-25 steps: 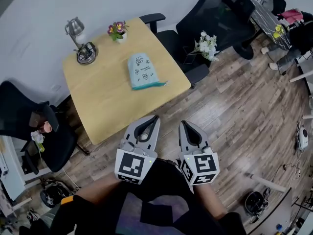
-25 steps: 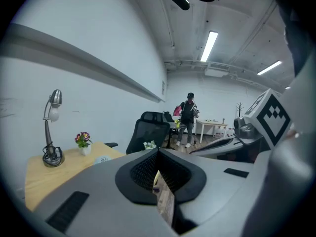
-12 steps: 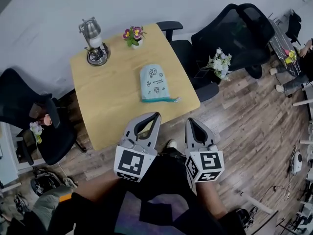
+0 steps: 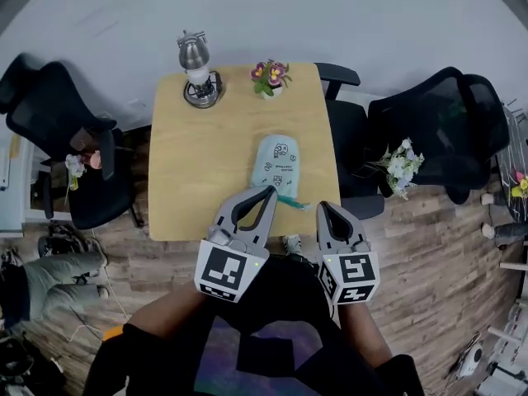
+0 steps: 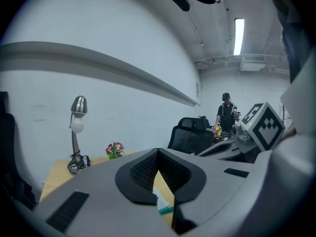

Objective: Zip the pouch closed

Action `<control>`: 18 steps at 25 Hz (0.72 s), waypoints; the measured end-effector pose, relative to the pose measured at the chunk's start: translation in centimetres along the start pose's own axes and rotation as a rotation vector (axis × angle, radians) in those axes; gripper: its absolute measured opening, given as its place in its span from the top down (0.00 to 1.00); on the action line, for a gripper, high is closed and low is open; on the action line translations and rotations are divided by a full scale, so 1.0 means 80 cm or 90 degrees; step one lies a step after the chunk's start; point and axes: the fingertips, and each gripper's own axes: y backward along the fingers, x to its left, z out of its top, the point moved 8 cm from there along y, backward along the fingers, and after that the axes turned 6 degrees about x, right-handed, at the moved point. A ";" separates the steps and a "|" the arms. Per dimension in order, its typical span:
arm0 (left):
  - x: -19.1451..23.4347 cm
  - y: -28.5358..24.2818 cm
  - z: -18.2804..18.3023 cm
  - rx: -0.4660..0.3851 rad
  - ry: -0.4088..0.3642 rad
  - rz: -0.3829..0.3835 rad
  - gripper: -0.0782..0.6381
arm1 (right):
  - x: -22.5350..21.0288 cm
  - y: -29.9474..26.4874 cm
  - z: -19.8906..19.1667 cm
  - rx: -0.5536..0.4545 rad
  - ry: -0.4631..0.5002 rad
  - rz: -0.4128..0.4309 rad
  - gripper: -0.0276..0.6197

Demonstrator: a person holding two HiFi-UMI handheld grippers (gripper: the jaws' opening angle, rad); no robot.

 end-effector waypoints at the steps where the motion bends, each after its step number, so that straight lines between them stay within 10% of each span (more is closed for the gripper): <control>1: 0.000 -0.005 -0.001 0.004 0.007 0.017 0.88 | -0.010 -0.007 0.004 0.004 0.015 0.015 0.93; 18: -0.043 -0.038 -0.071 0.074 0.096 0.193 0.88 | -0.062 -0.069 -0.020 0.115 0.236 0.226 0.93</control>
